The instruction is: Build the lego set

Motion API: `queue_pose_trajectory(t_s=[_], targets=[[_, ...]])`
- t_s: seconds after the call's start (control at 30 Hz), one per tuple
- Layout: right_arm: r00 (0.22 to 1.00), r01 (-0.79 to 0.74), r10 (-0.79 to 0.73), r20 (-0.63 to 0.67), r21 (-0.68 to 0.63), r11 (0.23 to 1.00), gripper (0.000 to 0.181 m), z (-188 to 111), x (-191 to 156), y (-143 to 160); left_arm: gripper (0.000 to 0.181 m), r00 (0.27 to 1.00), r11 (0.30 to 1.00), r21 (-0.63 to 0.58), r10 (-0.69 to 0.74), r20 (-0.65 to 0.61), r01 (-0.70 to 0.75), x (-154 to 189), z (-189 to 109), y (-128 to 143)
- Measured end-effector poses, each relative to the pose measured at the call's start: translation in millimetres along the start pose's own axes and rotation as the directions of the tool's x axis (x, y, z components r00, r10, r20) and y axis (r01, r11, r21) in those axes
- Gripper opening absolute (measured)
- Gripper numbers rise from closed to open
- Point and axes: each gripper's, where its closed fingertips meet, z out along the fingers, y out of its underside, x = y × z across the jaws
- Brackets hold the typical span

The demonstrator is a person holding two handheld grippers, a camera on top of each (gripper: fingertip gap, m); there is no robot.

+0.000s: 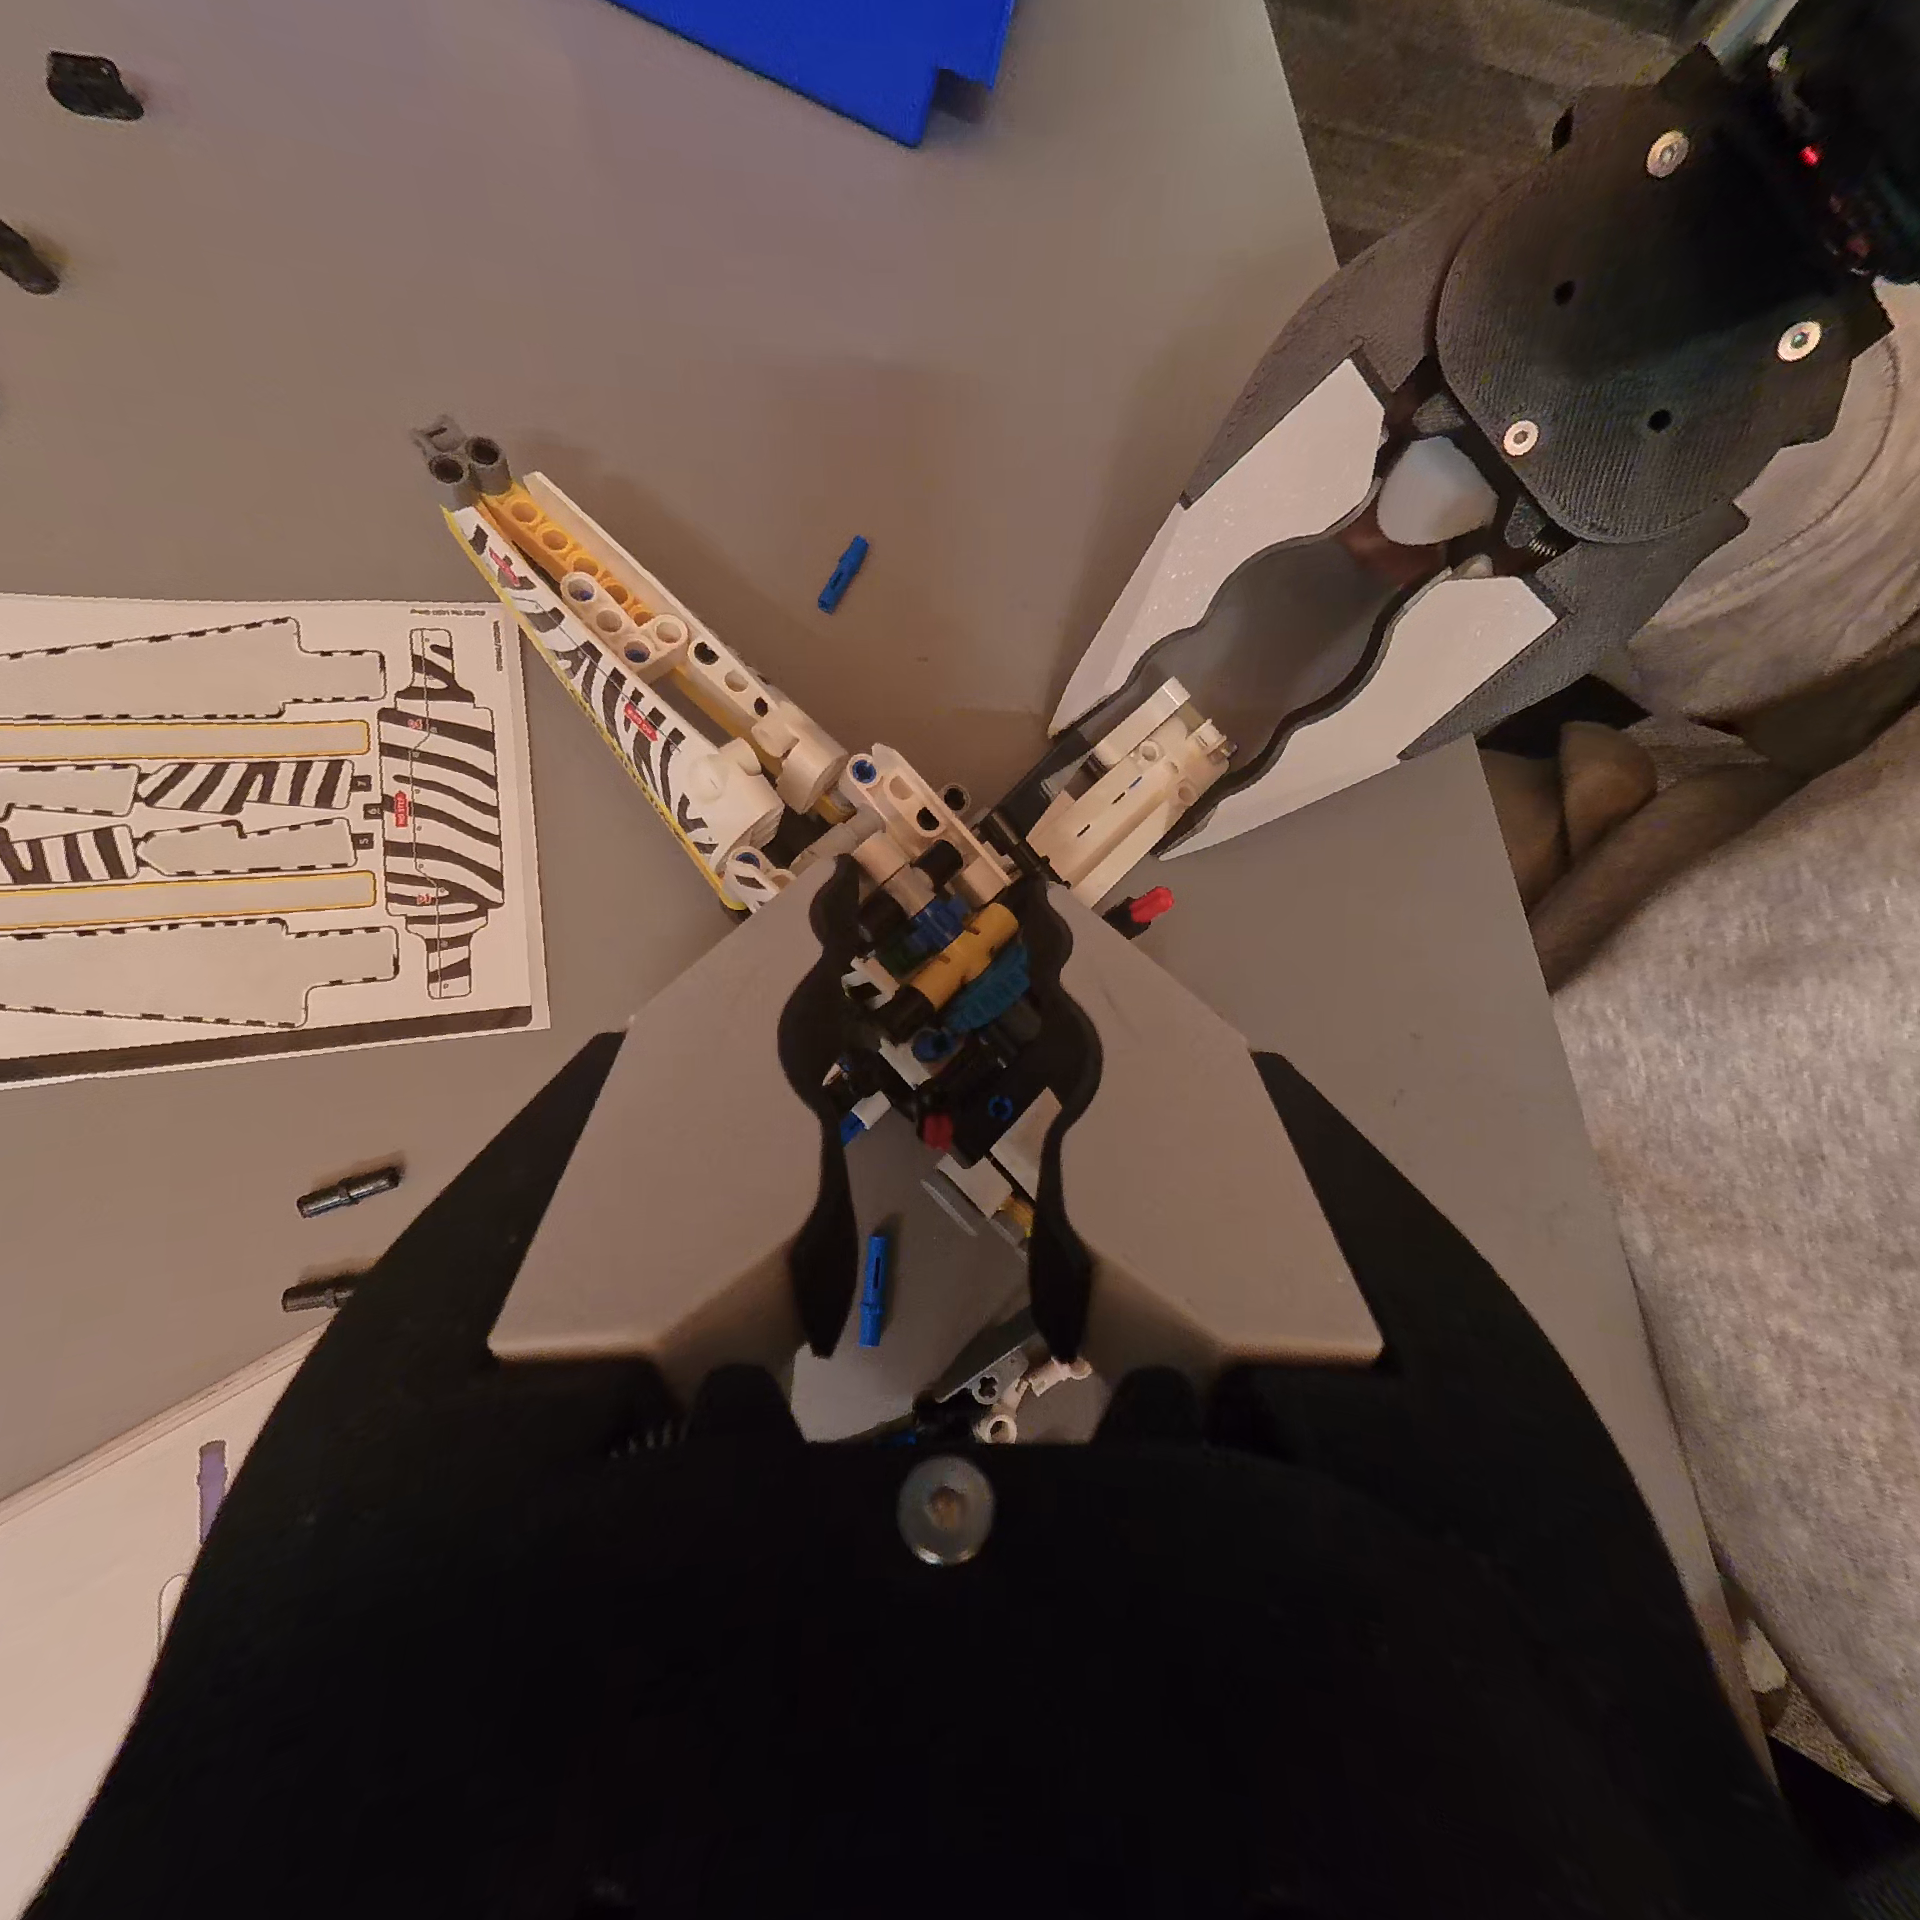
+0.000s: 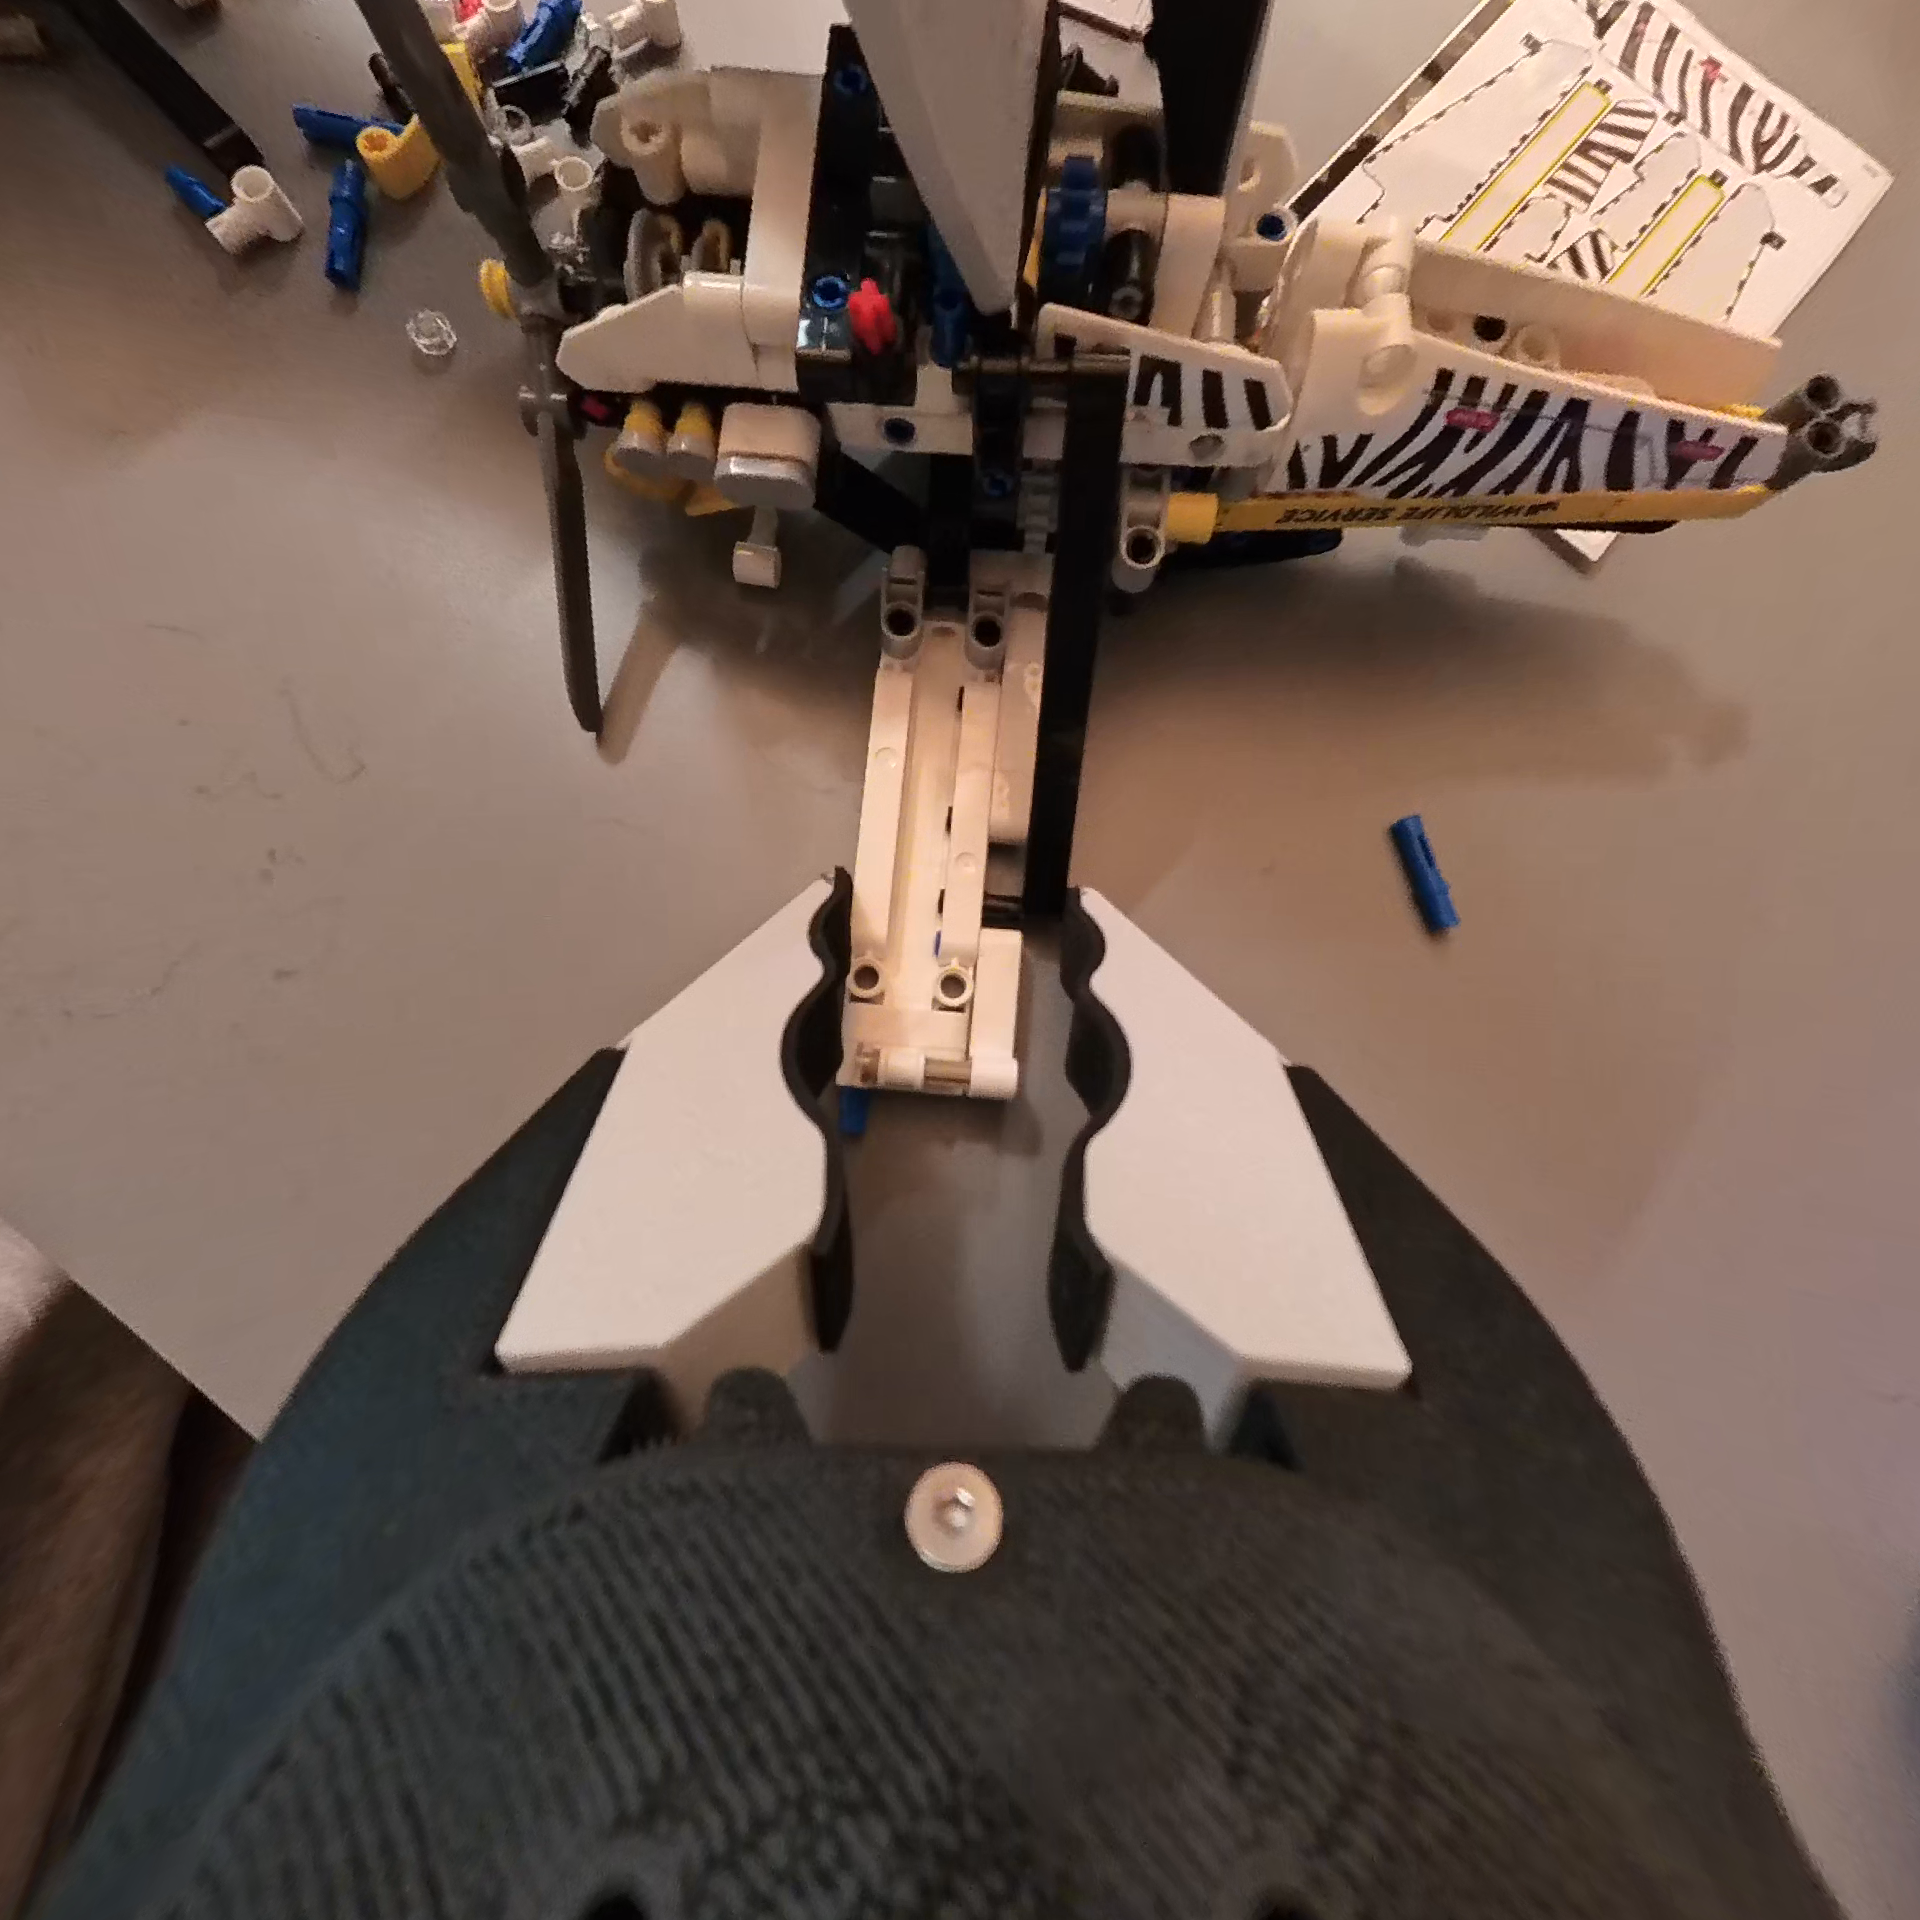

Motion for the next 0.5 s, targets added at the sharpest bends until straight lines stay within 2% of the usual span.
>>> queue_pose_trajectory(t_s=[0.5], targets=[[1.000,0.021,-0.021,0.000,0.017,1.000,0.040,-0.4,-0.6,-0.4,0.030,1.000,1.000,-0.007,0.002,-0.002,-0.002,1.0,-0.6,-0.2]])
